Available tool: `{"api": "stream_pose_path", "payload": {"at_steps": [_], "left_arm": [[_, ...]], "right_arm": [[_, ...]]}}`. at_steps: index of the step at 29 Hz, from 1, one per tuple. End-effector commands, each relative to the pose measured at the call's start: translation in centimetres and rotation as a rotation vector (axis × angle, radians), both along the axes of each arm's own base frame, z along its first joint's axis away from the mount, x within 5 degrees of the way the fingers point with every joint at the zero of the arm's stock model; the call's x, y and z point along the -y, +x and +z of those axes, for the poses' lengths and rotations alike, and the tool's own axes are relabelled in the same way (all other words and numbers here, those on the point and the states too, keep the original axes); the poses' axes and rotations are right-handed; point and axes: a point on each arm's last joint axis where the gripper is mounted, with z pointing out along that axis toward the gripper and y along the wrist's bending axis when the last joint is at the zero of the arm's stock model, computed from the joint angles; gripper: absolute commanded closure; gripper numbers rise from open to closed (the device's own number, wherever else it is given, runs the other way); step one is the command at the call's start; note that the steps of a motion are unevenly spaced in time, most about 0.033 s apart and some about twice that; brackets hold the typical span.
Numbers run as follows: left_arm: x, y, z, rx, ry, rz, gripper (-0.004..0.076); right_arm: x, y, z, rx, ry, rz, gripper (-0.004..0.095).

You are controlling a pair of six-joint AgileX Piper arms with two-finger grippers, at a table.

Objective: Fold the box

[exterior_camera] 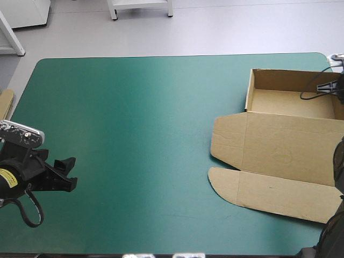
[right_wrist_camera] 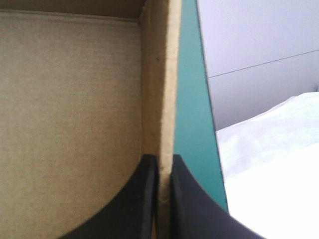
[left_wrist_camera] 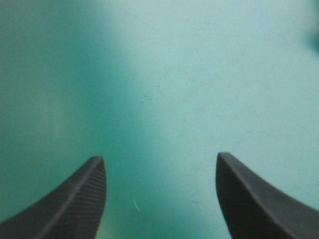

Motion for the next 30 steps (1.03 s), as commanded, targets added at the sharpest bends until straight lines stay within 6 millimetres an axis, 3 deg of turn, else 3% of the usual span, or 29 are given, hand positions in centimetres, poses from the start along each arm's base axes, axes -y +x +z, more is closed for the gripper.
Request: {"api": "stream_pose_path", "payload": {"at_steps": [1,11,14,19,21,25,30], "left_arm": [[0.0,0.1,1.0,0.077,-0.019,-0.002,0.0269],[0.0,0.0,1.0,0.075,-0.021,-0.004,0.0269],[0.0,0.0,1.0,0.069,-0.019,-0.004,0.0269],[0.0,0.0,0.9,0.063,-0.017,-0.003,0.0269],[0.0,0.0,0.9,0.063,-0.017,-0.003,0.0269],[0.0,0.0,0.9,0.061,-0.015,-0.004,0.0269],[-0.3,0.1,1.0,0.084,0.009,0.008,0.0269]], "right_arm": [[2.8,-1.9,3.9,0.123,-0.132,-0.029,0.0923],[3.3,-1.5,3.3,0.141,-0.117,-0.006,0.0891],[3.2,-1.3,2.9,0.139,-0.098,-0.002,0.0774],[3.2,-1.1,2.7,0.146,-0.076,-0.014,0.0444],[3.2,-1.0,2.7,0.154,-0.074,-0.012,0.0358],[2.8,-1.6,4.7,0.214,-0.074,-0.013,0.0351],[0.8,-3.7,10.1,0.367,-0.017,0.022,0.0359]]}}
